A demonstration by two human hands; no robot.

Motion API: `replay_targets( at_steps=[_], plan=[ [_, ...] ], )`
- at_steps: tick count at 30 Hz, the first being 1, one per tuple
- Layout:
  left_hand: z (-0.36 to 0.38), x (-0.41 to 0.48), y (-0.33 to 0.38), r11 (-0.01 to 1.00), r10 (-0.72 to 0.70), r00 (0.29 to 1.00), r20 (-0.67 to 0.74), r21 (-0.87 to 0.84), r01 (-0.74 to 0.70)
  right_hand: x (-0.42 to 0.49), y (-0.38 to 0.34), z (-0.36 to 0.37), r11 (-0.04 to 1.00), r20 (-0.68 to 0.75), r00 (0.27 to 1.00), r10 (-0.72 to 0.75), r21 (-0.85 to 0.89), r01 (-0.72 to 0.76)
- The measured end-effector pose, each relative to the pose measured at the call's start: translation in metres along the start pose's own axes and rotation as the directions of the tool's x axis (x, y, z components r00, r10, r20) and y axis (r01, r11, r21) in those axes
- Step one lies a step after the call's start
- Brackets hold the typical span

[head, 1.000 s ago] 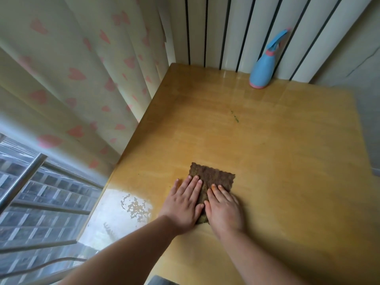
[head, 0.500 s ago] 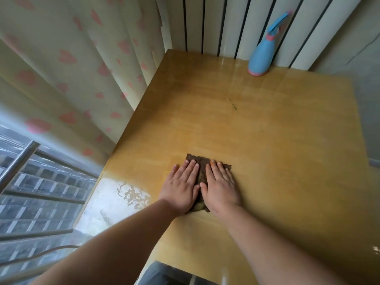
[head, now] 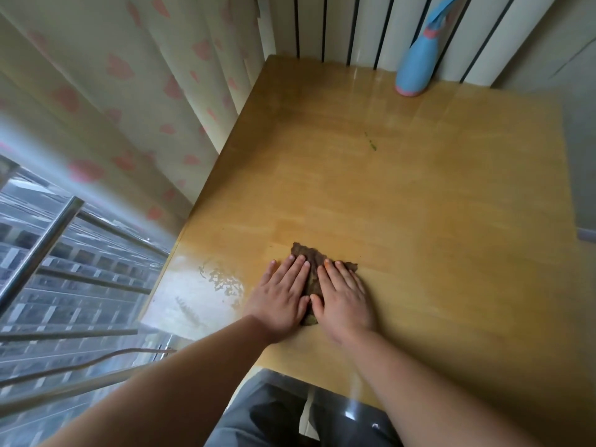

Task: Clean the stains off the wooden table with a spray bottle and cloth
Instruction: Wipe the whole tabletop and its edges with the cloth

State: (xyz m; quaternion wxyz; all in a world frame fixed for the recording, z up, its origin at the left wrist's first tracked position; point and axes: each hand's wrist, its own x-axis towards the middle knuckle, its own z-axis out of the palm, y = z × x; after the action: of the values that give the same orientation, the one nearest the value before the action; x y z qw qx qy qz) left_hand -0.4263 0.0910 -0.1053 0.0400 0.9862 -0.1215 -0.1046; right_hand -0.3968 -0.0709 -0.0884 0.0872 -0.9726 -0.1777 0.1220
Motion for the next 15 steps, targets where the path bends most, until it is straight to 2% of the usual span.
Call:
replay_targets(
  at_steps=[15],
  plan=[
    [0.019, -0.083, 0.001, 1.0, -0.01, 0.999, -0.032, -0.018, 0.01, -0.052, -0.03, 0.015, 0.978, 0.051, 0.976, -0.21, 0.01, 0.21]
  ],
)
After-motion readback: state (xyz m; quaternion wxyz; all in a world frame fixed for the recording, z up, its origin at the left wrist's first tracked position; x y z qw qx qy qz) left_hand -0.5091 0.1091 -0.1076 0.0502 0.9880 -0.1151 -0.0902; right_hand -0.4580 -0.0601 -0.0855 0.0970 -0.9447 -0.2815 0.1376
